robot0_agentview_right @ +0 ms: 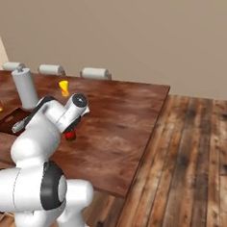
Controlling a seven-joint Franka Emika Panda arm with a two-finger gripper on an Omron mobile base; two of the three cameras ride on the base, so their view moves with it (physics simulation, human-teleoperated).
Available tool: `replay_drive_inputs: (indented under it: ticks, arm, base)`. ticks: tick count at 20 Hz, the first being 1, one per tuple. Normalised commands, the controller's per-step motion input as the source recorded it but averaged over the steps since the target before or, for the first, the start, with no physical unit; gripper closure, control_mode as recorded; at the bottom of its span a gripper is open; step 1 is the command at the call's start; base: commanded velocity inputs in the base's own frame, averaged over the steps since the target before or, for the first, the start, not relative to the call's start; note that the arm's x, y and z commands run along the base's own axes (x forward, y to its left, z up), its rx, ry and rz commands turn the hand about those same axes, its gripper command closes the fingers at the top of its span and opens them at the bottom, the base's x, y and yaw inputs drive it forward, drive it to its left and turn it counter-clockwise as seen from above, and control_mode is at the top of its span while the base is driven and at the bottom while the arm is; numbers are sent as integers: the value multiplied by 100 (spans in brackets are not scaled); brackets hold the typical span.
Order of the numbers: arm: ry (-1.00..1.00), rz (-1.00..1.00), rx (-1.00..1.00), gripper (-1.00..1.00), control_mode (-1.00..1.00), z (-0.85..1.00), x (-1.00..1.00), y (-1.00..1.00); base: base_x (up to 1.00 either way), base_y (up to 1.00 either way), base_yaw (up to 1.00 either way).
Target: Place the drinks on the dining counter in a tight cluster.
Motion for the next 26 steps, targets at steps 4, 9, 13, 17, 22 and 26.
replay_drive_inputs:
  ticks: [4, 9, 13, 17, 22, 26]
  arm:
    - [-8, 2, 0, 100, -100, -20, 10, 17]
    - [-7, 2, 0, 100, -100, -18, 5, 12]
    - [-2, 0, 0, 100, -100, -19, 2, 6]
    - [0, 0, 0, 100, -100, -16, 8, 1]
    - [0, 0, 0, 100, -100, -18, 14, 1]
    - [0, 0, 0, 100, -100, -17, 11, 2]
  base:
    - [0, 0, 0]
    - [0, 0, 0]
    - [0, 0, 0]
    - [0, 0, 0]
    - [0, 0, 0]
    - [0, 0, 0]
